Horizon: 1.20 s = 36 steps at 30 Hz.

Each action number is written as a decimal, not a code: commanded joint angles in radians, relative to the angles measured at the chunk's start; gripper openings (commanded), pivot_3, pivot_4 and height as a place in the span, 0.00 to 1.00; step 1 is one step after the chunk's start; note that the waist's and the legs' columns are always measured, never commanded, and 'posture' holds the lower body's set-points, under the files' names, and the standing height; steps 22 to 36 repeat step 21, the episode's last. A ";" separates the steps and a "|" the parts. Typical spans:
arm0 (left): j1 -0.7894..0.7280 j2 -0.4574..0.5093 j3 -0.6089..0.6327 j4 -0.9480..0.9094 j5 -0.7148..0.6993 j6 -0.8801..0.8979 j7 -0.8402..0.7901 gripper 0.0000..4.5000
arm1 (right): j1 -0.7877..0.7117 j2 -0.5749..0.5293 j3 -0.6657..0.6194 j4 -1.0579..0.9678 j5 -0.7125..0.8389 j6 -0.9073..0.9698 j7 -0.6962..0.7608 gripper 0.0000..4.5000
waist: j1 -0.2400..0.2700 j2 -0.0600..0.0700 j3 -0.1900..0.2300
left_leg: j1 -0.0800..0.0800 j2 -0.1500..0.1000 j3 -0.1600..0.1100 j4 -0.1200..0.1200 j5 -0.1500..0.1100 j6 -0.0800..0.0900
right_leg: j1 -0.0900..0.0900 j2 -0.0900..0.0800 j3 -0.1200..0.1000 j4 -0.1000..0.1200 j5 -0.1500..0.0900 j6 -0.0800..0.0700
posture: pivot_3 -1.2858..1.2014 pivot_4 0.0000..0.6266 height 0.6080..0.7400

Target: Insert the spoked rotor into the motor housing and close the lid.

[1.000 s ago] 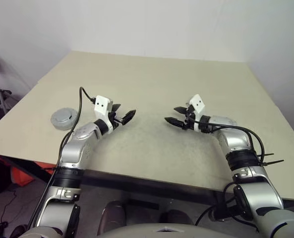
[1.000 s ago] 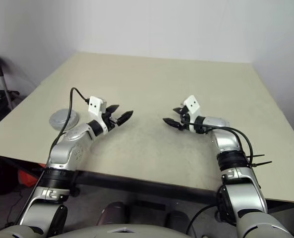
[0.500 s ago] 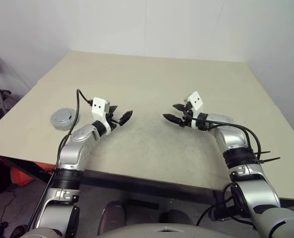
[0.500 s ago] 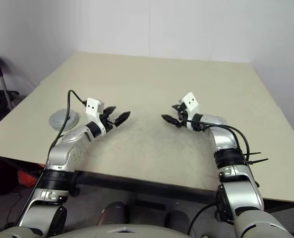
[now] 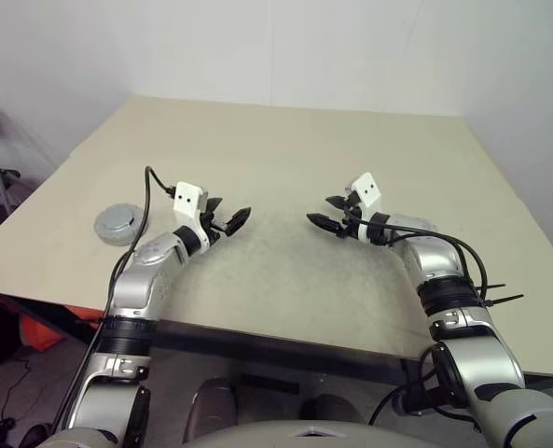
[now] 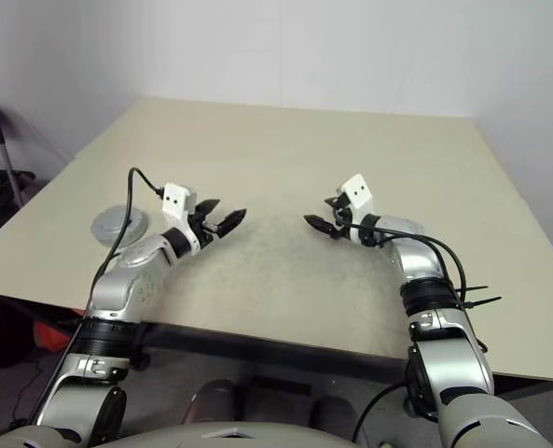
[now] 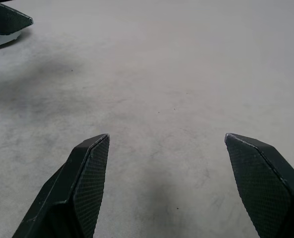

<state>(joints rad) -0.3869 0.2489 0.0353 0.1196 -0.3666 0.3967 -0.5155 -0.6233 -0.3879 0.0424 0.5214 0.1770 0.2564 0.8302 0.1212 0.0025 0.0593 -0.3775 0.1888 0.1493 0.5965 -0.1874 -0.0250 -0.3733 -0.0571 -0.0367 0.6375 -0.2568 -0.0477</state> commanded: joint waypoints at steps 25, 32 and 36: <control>0.006 0.012 0.026 -0.043 -0.003 0.003 0.016 0.99 | -0.040 0.020 -0.007 -0.015 0.000 -0.012 -0.011 0.85 | -0.001 0.000 0.000 | 0.000 0.000 0.000 -0.001 0.000 0.000 | -0.001 0.000 0.001 -0.001 0.000 0.000 | 0.52 0.00 1.00; 0.006 0.012 0.026 -0.043 -0.003 0.003 0.016 0.99 | -0.040 0.020 -0.007 -0.015 0.000 -0.012 -0.011 0.85 | -0.001 0.000 0.000 | 0.000 0.000 0.000 -0.001 0.000 0.000 | -0.001 0.000 0.001 -0.001 0.000 0.000 | 0.52 0.00 1.00; 0.006 0.012 0.026 -0.043 -0.003 0.003 0.016 0.99 | -0.040 0.020 -0.007 -0.015 0.000 -0.012 -0.011 0.85 | -0.001 0.000 0.000 | 0.000 0.000 0.000 -0.001 0.000 0.000 | -0.001 0.000 0.001 -0.001 0.000 0.000 | 0.52 0.00 1.00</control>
